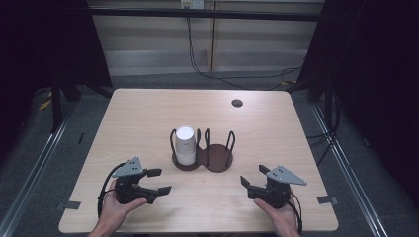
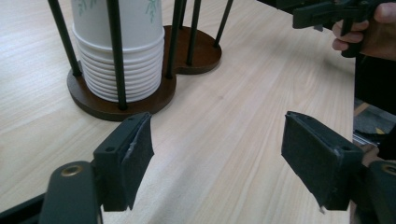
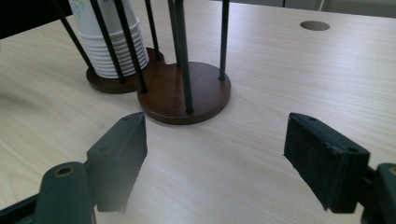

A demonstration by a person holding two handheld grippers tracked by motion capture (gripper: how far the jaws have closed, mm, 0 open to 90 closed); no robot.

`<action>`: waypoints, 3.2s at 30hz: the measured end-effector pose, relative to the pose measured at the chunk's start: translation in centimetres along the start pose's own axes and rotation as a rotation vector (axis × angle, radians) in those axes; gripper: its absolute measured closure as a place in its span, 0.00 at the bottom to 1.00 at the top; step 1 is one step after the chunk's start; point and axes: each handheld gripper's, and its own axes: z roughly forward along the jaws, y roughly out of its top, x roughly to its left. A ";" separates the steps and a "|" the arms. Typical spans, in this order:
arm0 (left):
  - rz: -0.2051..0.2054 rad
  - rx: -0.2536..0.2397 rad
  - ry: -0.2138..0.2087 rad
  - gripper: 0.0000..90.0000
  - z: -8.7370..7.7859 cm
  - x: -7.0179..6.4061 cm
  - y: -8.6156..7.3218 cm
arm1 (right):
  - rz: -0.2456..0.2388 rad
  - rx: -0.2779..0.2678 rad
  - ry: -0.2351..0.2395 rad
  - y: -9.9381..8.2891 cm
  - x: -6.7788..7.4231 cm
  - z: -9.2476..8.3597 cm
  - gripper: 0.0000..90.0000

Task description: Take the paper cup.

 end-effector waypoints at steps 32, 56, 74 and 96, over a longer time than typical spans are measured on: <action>0.015 -0.047 -0.030 0.37 -1.1 0.0 2.9 | -0.004 0.040 0.108 0.2 0.7 -0.4 0.23; 0.063 -0.073 -0.026 0.36 -1.3 1.4 7.9 | -0.009 0.032 0.136 0.2 1.0 -0.4 0.22; 0.080 -0.010 -0.021 0.31 0.1 2.7 10.7 | -0.014 0.036 0.135 0.2 1.1 -0.4 0.22; 0.111 0.107 0.014 0.21 2.5 4.9 14.0 | -0.018 0.047 0.152 0.2 1.3 -0.4 0.21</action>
